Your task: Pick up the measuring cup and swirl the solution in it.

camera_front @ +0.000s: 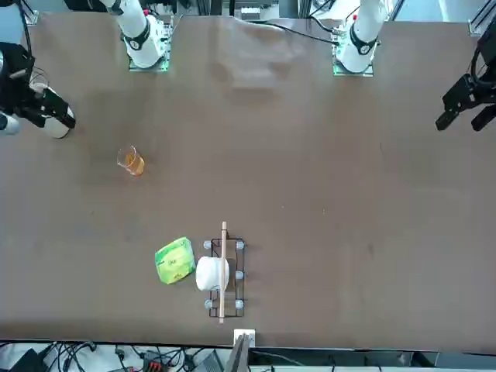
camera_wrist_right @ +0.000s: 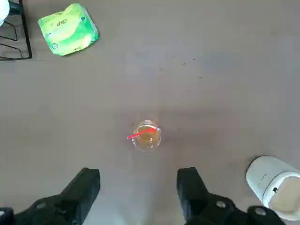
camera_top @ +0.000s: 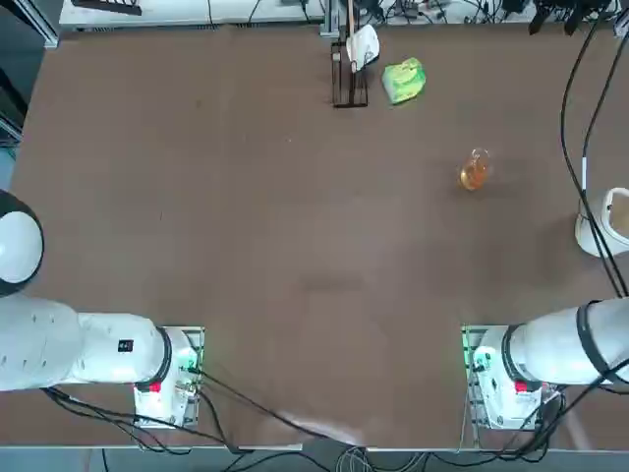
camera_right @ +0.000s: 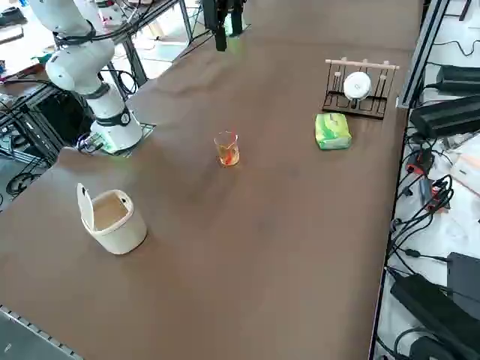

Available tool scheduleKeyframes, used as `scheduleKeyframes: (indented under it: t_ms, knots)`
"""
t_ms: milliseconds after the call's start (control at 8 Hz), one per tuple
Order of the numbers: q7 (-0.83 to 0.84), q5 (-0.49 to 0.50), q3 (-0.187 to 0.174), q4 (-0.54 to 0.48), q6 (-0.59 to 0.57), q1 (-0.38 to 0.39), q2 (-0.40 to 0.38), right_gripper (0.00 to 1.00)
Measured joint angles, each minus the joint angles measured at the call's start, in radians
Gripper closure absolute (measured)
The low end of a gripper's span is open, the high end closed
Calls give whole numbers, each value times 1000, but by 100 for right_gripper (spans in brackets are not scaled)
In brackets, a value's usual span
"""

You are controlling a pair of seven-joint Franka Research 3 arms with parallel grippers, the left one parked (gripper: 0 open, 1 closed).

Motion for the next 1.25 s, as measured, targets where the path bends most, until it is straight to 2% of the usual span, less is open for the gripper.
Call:
scheduleKeyframes:
  t_ms: [500, 750, 1000, 1250]
  knots:
    - [0, 0, 1, 6, -5, 8, 0, 0]
    - [23, -73, 4, 2, -15, 55, 7, 0]
    - [157, -128, 12, -4, -16, 117, 46, 0]
    - [279, -135, 14, -7, -11, 160, 115, 0]
